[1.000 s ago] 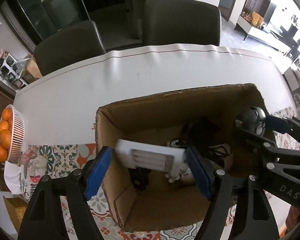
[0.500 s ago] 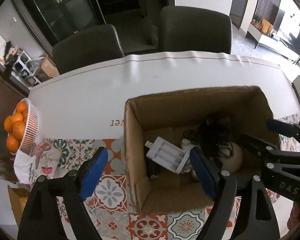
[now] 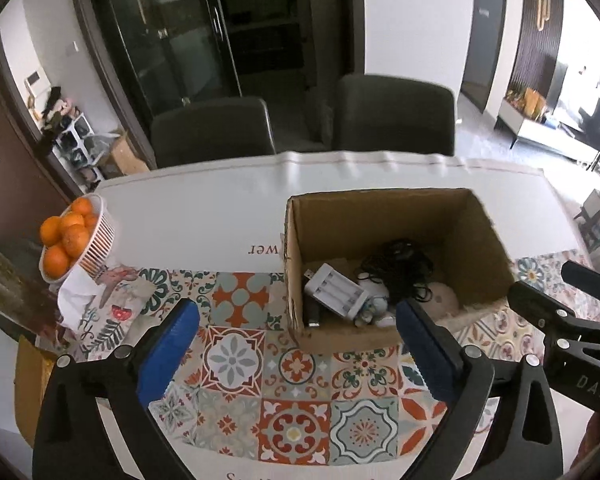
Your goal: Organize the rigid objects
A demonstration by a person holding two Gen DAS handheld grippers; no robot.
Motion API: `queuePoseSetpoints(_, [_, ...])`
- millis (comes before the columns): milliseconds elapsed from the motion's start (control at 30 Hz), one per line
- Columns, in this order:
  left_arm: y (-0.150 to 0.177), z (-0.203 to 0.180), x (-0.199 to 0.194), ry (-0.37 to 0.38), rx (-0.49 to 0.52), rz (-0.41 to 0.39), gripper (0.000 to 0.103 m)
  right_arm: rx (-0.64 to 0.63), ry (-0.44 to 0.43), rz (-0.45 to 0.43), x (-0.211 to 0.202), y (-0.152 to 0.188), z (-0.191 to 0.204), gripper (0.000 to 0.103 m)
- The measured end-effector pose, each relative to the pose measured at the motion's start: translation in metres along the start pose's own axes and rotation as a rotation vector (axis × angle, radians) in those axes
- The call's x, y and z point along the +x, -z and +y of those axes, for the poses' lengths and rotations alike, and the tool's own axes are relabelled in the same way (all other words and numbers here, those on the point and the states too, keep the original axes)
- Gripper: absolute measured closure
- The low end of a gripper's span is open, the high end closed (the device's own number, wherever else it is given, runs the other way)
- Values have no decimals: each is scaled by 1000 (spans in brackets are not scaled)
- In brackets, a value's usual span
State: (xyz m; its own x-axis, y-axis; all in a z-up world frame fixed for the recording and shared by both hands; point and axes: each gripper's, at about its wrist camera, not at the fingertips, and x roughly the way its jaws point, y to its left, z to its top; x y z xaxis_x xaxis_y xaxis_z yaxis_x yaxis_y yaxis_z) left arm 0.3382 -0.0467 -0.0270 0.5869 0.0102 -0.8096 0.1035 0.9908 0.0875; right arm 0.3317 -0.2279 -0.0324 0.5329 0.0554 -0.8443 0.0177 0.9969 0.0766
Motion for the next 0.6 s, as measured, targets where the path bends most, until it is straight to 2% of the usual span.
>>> queuePoseSetpoints(233, [30,1,-66,-10,-13,-168,0,-10,56,-142,-65,35,6,14])
queuePoseSetpoints(600, [71,-3,-144,-29,-23,-344,0,-9,76,-314,-140,84,6,8])
